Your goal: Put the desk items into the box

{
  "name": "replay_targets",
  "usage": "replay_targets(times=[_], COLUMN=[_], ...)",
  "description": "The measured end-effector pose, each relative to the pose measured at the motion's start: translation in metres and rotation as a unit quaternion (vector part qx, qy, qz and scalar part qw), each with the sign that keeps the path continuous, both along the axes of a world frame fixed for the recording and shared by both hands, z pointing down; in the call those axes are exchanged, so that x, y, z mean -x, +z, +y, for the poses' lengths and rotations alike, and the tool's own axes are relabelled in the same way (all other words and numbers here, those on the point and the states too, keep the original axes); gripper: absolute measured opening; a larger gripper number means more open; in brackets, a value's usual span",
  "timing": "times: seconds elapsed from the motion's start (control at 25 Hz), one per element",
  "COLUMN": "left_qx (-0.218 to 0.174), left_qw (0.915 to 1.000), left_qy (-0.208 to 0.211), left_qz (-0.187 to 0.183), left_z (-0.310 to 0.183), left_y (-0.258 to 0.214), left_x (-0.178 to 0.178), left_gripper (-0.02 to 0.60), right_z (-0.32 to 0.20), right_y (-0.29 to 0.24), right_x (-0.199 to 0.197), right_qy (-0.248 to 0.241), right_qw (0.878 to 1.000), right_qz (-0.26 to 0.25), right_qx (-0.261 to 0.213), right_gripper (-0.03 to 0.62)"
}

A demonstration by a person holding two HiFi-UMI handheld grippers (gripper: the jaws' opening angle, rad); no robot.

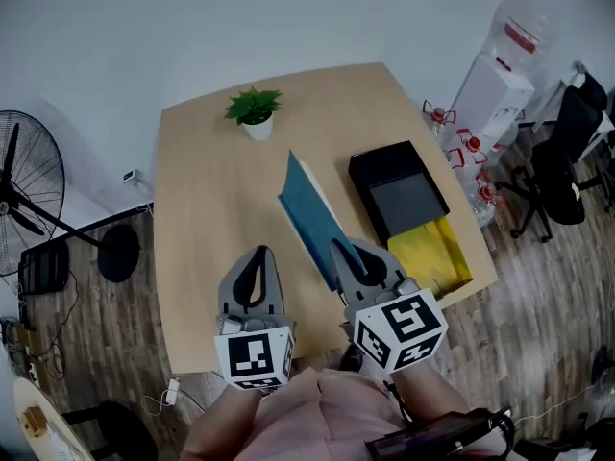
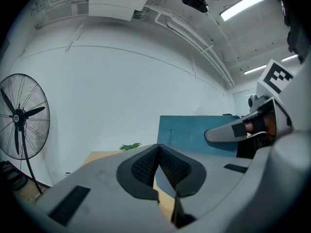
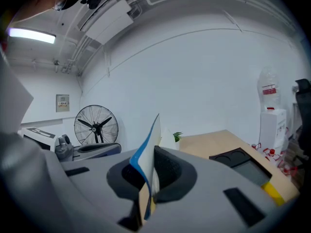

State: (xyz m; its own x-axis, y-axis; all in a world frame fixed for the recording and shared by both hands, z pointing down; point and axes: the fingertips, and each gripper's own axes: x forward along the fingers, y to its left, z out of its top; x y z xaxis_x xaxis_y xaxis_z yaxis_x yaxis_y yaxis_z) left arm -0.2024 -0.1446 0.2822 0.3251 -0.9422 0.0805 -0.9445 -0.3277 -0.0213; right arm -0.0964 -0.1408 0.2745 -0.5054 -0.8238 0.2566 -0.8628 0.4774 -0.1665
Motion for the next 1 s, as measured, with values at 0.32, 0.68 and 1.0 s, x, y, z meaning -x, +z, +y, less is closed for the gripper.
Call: replay_targets(times=[0.32, 0.68, 1.0], left_qx=[-0.031, -0.055, -0.06], left_qw=[0.9993, 0.9965, 0.9921], left_qy=[0.018, 0.06, 0.106], left_qz=[0.005, 0.016, 0.028], left_z=[0.011, 0.02, 0.029], left_y=[-0.017, -0.034, -0.036], left_x=[-0.073, -0.151, -0.213], left_gripper=[0.011, 0.011, 0.011], right_z=[0.016, 0.032, 0.048], right_y=[-0.023, -0.052, -0.057], right_x=[-0.072, -0.155, -0.225], right_qy=[0.014, 0.061, 0.118], right_qw=[0.999, 0.996, 0.99], right_qz=[-0.002, 0.005, 0.022], right_qx=[-0.029, -0.062, -0.07], right_gripper=[0.009, 0.009, 0.009])
